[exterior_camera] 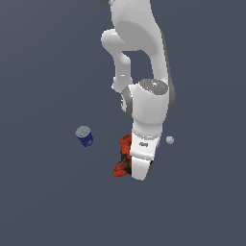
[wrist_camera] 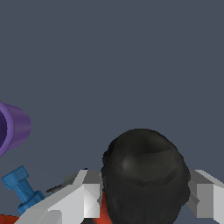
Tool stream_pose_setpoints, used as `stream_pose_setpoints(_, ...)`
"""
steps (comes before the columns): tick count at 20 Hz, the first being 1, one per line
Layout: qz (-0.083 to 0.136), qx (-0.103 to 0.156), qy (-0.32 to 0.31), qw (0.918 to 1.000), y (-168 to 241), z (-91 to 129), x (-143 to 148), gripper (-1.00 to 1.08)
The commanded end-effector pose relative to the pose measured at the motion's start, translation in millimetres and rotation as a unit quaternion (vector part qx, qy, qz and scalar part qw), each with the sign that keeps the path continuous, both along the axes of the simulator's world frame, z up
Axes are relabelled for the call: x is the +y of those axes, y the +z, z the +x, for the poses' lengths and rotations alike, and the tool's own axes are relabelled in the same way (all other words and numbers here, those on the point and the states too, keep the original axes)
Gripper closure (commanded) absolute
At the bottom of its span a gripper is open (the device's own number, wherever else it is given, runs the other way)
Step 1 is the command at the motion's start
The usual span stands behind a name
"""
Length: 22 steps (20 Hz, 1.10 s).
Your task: Pick up a designated object from a clutter of objects.
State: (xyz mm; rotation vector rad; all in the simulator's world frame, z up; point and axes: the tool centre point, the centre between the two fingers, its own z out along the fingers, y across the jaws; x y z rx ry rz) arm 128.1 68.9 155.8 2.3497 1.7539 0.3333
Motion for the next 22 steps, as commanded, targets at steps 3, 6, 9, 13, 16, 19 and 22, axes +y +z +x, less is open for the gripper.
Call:
stream_pose_setpoints(3,0.0,-0.004,0.0,1.0,49,-9,37,1.08)
stream_pose_setpoints(6,0.0,-0.004,0.0,1.0,78,-15,62,1.08)
stream_pose_setpoints(9,0.0,-0.004,0.0,1.0,107,-22,86,1.08)
stream_pose_setpoints(13,0.0,-0.003,0.0,1.0,145,-30,118,1.08)
stream_pose_setpoints(16,0.0,-0.003,0.0,1.0,174,-35,142,1.08)
stream_pose_setpoints(19,0.0,-0.003,0.0,1.0,200,-40,164,1.08)
stream_pose_setpoints(22,0.0,-0.003,0.0,1.0,222,-43,182,1.08)
